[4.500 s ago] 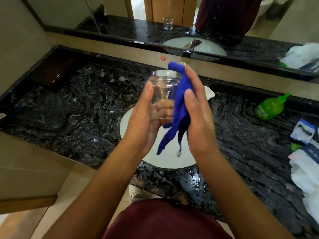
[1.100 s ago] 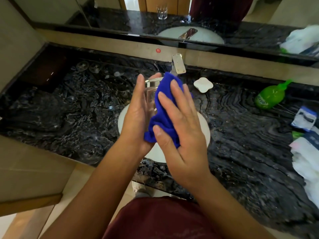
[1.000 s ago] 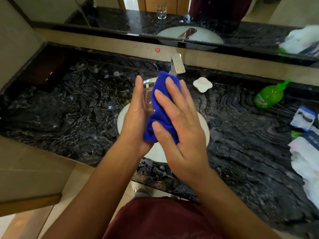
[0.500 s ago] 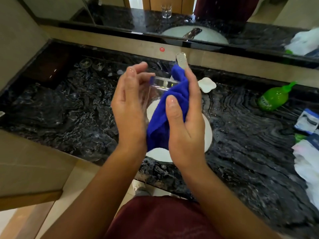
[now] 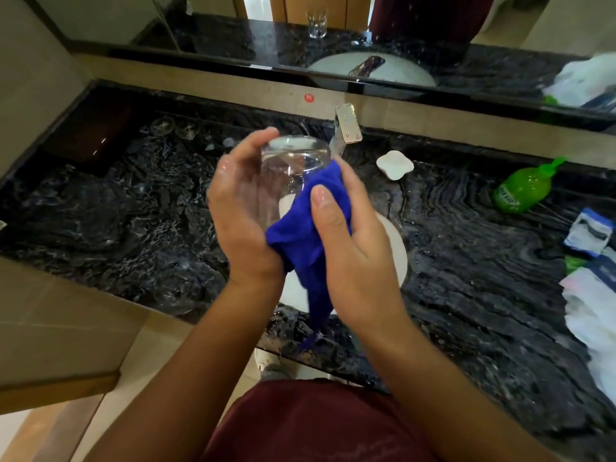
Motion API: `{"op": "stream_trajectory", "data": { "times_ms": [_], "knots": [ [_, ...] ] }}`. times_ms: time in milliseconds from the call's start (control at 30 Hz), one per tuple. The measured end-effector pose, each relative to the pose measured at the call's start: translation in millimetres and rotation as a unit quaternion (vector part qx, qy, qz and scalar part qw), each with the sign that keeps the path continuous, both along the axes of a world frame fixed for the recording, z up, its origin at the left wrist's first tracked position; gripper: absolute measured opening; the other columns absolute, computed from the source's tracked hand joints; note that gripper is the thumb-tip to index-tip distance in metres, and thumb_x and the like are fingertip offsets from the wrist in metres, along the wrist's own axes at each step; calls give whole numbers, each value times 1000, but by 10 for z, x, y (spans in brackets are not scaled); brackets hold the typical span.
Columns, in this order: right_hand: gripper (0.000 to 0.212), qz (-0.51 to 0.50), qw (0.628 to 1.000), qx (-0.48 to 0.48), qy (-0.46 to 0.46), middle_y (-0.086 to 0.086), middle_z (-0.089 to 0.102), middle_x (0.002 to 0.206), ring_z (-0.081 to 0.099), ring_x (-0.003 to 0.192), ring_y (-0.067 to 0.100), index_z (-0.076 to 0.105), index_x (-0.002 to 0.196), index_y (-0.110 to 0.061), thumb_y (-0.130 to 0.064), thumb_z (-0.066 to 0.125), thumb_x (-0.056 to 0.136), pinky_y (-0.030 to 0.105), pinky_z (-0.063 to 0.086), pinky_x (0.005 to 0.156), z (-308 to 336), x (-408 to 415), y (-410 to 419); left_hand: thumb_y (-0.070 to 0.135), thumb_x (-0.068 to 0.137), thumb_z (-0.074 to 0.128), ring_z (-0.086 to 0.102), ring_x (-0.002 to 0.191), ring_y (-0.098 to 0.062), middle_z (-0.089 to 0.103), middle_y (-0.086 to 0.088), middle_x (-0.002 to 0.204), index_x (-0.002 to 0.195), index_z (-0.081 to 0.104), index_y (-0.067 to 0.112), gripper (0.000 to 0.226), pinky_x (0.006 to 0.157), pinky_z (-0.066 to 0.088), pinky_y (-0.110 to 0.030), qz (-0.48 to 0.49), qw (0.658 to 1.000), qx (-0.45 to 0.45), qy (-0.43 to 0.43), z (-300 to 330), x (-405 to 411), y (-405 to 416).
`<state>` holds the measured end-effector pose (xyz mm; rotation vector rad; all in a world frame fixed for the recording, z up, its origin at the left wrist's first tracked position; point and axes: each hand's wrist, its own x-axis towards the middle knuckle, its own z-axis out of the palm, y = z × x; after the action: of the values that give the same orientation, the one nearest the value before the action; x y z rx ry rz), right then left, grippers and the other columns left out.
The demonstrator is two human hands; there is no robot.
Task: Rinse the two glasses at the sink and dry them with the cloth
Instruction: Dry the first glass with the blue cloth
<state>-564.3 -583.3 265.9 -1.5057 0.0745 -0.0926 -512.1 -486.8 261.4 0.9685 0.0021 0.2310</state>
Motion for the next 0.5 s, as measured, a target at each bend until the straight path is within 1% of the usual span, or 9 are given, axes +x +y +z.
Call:
{"op": "stream_trajectory", "data": {
  "times_ms": [67,133,200,267,333,367,400,433,500],
  "knots": [
    [70,13,999,27,13,-49,63,101,62,108,-17,34,160,-28,-54,50,96,11,49,89,-31,-68,36,47,96,44,62,100,-31,66,-17,107,113,67,1,54,95,46,-48,-18,998,-38,48,36,45,54],
    [63,12,998,59,33,-43,66,110,62,115,-13,38,158,-32,-54,52,100,16,50,97,-15,-60,40,47,96,38,62,99,-30,65,-17,106,112,66,2,55,96,46,-48,-26,997,-29,67,55,57,76],
    [53,-7,995,81,57,-29,70,119,63,119,-6,48,152,-32,-50,54,102,25,50,105,25,45,17,47,96,39,62,97,-27,64,-16,103,113,63,1,54,92,49,-42,-41,998,-27,42,50,7,47],
    [51,-32,991,108,74,-10,72,127,66,121,8,58,144,-25,-50,57,99,38,50,111,70,178,-17,48,94,47,61,94,-24,63,-14,102,117,59,-1,56,86,49,-37,-40,999,-8,10,64,-46,3],
    [48,-42,986,140,78,4,74,122,70,117,19,66,133,-18,-48,57,96,48,51,109,114,274,-35,52,91,61,58,98,-25,59,-17,107,123,57,-3,64,87,47,-37,-23,999,20,-10,37,-100,-36],
    [46,-39,986,142,75,6,75,119,71,115,22,67,129,-17,-47,57,96,51,52,108,130,294,-36,55,90,62,56,101,-28,58,-19,111,126,55,-4,69,90,45,-39,-21,999,28,-14,22,-118,-48],
    [45,-32,988,131,69,5,75,119,70,115,23,67,129,-18,-47,56,96,51,52,108,141,291,-31,53,92,58,55,102,-29,58,-19,112,128,55,-4,68,91,45,-40,-16,999,31,-18,2,-127,-47],
    [46,-25,991,114,62,3,74,122,69,117,20,64,134,-21,-47,55,98,50,51,109,146,266,-19,50,94,50,56,101,-28,60,-18,110,128,55,-4,63,90,45,-40,-10,999,30,-23,-12,-111,-30],
    [50,-8,995,82,49,-8,70,130,65,122,9,52,148,-27,-46,55,102,39,50,111,133,171,14,47,95,34,59,97,-24,65,-13,104,123,58,-4,63,86,46,-37,3,998,42,-37,-27,-61,21]
  ]
}}
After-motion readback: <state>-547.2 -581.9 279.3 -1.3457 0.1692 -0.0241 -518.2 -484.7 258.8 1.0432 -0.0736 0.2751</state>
